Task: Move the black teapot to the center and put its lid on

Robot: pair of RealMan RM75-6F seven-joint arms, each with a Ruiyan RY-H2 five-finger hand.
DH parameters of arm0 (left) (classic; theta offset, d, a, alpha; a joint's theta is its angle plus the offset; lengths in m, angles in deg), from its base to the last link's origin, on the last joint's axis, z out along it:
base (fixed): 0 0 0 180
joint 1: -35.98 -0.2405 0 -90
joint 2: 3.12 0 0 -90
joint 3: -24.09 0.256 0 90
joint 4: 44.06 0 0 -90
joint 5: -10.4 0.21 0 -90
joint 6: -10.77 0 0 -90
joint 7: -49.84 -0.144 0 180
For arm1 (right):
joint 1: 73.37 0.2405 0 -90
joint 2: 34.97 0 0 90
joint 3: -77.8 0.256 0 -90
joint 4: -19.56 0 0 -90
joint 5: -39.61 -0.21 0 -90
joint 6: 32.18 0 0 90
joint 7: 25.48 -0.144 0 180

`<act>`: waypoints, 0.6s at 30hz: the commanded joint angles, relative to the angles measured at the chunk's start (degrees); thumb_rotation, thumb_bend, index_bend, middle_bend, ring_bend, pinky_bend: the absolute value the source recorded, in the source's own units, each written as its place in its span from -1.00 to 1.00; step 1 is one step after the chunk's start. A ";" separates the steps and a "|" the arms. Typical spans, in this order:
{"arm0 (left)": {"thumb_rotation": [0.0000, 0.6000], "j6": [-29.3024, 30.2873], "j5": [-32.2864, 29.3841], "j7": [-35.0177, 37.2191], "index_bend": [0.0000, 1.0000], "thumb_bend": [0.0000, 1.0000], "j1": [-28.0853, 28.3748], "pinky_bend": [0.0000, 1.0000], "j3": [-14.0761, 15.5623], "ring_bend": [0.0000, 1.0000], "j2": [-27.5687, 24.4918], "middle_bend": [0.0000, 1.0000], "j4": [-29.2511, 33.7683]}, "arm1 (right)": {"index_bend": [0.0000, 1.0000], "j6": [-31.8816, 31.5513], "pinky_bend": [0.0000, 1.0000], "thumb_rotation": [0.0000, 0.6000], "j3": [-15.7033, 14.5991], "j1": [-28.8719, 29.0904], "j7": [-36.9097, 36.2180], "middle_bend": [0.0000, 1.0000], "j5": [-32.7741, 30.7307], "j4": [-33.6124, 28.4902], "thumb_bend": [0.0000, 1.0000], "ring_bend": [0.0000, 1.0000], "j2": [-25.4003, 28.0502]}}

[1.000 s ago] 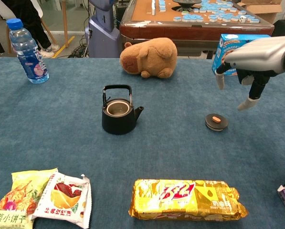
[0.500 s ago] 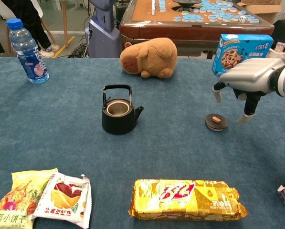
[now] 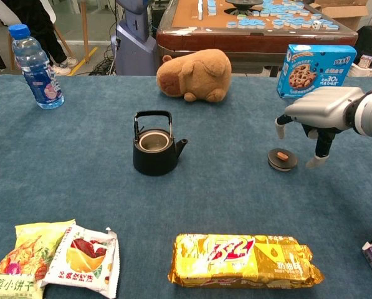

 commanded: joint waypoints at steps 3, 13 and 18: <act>1.00 -0.08 0.18 0.29 -0.54 0.47 -0.32 -0.46 -0.22 -0.78 -0.18 -0.68 0.10 | -0.42 0.46 1.00 1.00 -0.34 0.73 -0.19 1.00 -0.70 1.41 -0.91 0.94 -1.14; 1.00 -0.27 0.89 1.22 -0.54 0.47 -0.80 -0.46 -0.60 -0.78 -0.51 -0.68 0.05 | -0.42 1.04 1.00 1.00 -0.88 1.70 -0.91 1.00 -1.58 4.37 -0.91 0.95 -3.32; 1.00 -0.45 0.93 1.93 -0.54 0.47 -1.02 -0.46 -0.81 -0.78 -0.78 -0.68 -0.03 | -0.42 1.19 1.00 1.00 -0.90 2.09 -1.24 1.00 -2.21 5.68 -0.91 0.95 -4.27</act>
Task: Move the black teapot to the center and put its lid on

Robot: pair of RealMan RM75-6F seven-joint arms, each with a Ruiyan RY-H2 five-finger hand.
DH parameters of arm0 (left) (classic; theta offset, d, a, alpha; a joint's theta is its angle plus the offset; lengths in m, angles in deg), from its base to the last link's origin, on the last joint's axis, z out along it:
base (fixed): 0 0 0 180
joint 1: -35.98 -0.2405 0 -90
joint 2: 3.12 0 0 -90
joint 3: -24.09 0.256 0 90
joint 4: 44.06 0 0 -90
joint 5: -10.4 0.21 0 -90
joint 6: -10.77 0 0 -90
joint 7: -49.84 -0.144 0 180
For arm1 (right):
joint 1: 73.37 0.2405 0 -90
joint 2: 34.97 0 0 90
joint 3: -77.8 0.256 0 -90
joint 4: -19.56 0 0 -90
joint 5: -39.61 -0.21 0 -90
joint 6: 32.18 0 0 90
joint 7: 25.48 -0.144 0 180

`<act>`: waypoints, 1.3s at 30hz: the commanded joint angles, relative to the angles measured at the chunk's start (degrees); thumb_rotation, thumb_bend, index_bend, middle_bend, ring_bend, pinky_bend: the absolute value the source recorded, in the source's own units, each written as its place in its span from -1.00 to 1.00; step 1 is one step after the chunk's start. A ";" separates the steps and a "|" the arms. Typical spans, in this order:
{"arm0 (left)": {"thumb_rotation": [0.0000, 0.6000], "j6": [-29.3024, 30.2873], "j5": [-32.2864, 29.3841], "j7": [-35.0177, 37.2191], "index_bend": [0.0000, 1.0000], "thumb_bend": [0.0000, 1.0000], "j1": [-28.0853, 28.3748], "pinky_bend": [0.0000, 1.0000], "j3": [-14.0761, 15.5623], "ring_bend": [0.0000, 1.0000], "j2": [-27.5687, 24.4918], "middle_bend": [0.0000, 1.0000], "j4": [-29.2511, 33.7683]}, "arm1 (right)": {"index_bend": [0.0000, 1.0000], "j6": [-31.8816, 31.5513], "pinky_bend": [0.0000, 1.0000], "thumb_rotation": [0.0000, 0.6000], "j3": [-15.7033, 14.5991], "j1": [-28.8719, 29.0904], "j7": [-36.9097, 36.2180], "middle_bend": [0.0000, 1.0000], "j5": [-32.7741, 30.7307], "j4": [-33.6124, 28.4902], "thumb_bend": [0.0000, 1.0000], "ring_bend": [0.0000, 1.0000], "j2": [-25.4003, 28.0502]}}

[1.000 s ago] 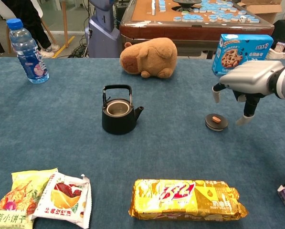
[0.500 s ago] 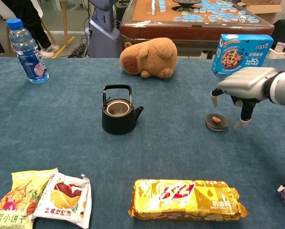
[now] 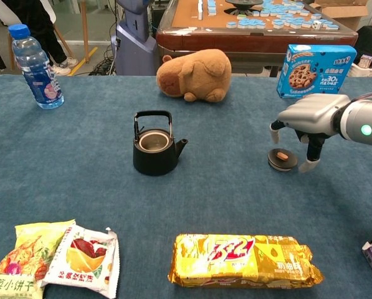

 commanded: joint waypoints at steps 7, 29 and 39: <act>1.00 -0.79 0.38 0.94 -0.54 0.47 -0.07 -0.46 -0.10 -0.78 -0.56 -0.68 0.04 | -0.42 0.72 1.00 1.00 0.04 0.63 -0.77 1.00 -1.30 2.84 -0.88 0.96 -2.17; 1.00 -1.84 -0.26 1.99 -0.54 0.47 -0.34 -0.46 -0.82 -0.77 -1.06 -0.68 0.05 | -0.12 3.06 1.00 1.00 0.02 2.21 -1.91 1.00 -3.48 6.92 -0.65 0.97 -4.47; 1.00 -2.03 -0.31 2.11 -0.54 0.47 -0.47 -0.46 -1.03 -0.77 -1.12 -0.68 -0.01 | -0.03 2.91 1.00 1.00 -0.03 2.32 -3.01 1.00 -2.62 6.96 -0.55 0.97 -4.54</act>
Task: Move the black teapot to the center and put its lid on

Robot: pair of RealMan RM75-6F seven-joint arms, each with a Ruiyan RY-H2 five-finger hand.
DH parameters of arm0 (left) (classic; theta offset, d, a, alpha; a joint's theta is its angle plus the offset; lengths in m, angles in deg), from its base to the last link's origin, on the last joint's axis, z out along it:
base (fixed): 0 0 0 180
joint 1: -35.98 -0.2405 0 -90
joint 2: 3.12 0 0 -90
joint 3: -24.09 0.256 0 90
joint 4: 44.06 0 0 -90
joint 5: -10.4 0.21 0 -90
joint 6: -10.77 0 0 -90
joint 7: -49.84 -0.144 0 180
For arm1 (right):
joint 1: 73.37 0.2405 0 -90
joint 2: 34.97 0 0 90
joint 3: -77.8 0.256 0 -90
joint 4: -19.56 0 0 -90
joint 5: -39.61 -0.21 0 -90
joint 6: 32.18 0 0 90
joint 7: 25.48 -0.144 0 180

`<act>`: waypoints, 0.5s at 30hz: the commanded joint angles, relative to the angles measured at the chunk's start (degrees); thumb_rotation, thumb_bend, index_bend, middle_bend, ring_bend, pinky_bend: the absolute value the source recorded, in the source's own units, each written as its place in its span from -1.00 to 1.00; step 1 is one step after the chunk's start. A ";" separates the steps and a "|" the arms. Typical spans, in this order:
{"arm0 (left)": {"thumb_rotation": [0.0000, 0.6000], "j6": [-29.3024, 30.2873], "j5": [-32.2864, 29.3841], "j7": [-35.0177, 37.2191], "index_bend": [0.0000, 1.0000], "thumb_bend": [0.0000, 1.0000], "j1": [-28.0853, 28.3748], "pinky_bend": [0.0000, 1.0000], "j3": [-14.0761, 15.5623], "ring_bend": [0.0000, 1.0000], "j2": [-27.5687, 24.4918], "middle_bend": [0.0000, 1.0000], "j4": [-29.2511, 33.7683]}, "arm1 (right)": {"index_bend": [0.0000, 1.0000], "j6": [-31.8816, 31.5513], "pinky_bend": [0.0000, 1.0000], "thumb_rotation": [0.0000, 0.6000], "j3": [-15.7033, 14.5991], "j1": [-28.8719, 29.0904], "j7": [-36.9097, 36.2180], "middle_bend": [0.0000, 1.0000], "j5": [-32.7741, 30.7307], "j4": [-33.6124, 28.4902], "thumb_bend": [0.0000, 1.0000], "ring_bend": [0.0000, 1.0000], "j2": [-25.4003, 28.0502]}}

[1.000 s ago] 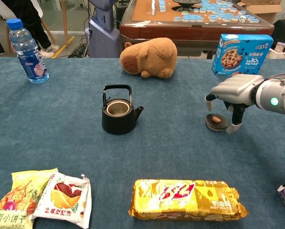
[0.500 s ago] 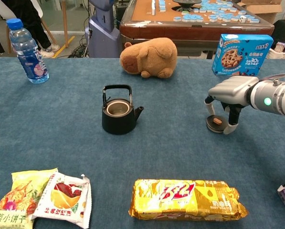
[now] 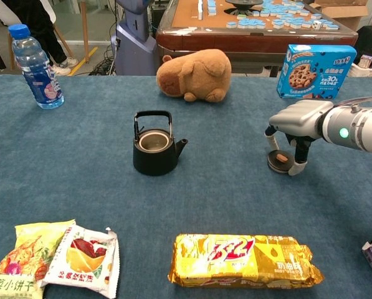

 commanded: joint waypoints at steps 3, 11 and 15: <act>1.00 -0.20 -0.04 -0.14 -0.54 0.47 0.02 -0.46 -0.08 -0.77 0.00 -0.68 0.04 | -0.02 -0.54 1.00 1.00 0.17 -0.10 -0.67 1.00 0.67 -1.24 -0.55 0.97 0.76; 1.00 -0.68 -0.39 -0.36 -0.54 0.47 0.12 -0.46 -0.32 -0.77 0.00 -0.68 0.10 | 0.03 -1.91 1.00 1.00 1.14 0.10 -1.54 1.00 1.12 -4.51 -0.55 0.98 2.56; 1.00 -0.79 -0.58 -0.41 -0.54 0.47 0.11 -0.46 -0.42 -0.77 -0.09 -0.68 0.17 | 0.03 -2.64 1.00 1.00 1.84 0.46 -1.70 1.00 1.13 -6.17 -0.55 0.98 3.46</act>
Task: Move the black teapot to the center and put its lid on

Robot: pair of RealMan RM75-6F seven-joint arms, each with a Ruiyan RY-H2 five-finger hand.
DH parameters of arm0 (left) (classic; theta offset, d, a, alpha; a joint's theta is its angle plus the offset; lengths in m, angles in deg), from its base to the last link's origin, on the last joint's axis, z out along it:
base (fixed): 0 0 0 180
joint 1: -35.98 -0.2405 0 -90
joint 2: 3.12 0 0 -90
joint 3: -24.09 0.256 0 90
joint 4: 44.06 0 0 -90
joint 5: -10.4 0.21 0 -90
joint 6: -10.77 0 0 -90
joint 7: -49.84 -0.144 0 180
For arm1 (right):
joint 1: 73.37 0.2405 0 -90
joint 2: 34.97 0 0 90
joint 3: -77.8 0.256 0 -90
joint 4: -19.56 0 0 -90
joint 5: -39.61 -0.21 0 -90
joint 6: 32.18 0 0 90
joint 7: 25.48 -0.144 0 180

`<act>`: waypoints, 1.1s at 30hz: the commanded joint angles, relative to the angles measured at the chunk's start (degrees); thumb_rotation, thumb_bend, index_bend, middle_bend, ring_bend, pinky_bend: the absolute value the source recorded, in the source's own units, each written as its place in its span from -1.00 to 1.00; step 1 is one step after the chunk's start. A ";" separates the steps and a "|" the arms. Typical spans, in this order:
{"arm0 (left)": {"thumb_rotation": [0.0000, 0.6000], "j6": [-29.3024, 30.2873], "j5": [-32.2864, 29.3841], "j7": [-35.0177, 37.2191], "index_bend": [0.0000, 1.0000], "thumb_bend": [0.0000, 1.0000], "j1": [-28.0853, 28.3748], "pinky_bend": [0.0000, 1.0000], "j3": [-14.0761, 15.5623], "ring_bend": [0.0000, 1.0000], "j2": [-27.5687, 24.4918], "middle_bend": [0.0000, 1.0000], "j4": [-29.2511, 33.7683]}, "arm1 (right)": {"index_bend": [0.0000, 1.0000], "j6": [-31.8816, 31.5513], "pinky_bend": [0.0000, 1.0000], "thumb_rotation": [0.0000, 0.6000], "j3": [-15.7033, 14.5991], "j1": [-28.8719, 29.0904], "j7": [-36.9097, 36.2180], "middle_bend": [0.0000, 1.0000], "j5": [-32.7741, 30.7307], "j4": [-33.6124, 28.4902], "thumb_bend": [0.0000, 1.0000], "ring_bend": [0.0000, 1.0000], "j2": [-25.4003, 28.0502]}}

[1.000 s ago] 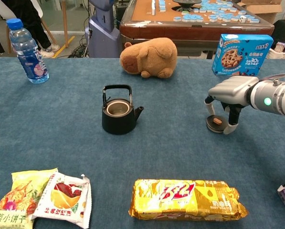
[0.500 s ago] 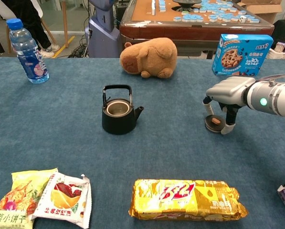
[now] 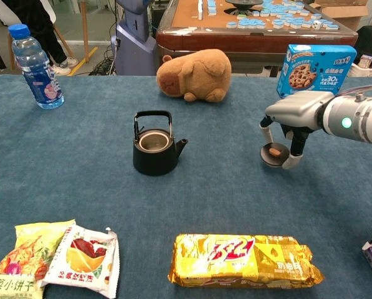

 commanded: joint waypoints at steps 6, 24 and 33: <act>1.00 0.24 -0.08 0.00 -0.54 0.47 -0.21 -0.46 -0.12 -0.77 -0.09 -0.68 0.10 | 0.03 -1.30 1.00 1.00 1.76 0.83 -0.88 1.00 0.41 -2.84 -0.55 0.98 1.40; 1.00 0.87 -0.83 0.33 -0.54 0.47 -0.89 -0.46 -0.47 -0.77 -0.37 -0.68 0.23 | 0.04 -3.22 1.00 1.00 7.00 6.52 0.70 1.00 -0.66 -8.97 -0.55 0.98 2.00; 1.00 0.98 -0.96 0.27 -0.54 0.46 -1.15 -0.46 -0.47 -0.77 -0.45 -0.68 0.33 | 0.04 -1.33 1.00 1.00 8.62 10.89 1.70 1.00 -3.67 -6.15 -0.55 0.98 -1.82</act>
